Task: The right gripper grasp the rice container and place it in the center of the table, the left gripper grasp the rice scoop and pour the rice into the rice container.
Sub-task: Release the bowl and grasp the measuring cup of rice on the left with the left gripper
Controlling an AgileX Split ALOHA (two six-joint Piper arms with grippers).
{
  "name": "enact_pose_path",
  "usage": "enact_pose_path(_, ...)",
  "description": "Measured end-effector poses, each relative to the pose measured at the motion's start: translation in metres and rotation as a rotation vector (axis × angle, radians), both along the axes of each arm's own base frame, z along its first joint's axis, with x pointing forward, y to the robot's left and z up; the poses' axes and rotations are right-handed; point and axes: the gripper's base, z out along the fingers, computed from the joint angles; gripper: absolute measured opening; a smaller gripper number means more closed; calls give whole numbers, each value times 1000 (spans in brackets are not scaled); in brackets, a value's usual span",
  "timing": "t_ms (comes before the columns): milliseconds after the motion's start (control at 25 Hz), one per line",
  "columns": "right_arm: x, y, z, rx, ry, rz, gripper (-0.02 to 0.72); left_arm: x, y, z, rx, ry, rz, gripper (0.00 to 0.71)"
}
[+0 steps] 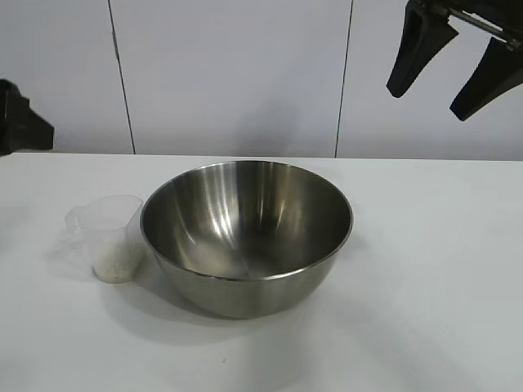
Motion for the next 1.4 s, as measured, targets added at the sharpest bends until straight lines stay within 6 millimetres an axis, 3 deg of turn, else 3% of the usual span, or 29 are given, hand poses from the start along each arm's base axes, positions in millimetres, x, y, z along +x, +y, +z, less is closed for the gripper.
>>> enact_pose_path(360,0,0,0,-1,0,2,515,-23,4,-16,-88,-188,-27,482)
enact_pose_path(560,0,0,0,-1,0,3,515,-36,8,-30,-54,-200,-47,478)
enact_pose_path(760,0,0,0,0,0,3,515,-30,6,-57,16,-170,-77,478)
enact_pose_path(960,0,1,0,7,1,2,515,-20,2,-80,143,-250,-144,478)
enact_pose_path(1200,0,1,0,10,1,2,515,-20,5,-122,189,-82,-139,478)
enact_pose_path(1400,0,1,0,10,1,2,515,-16,4,-128,226,-79,-153,478)
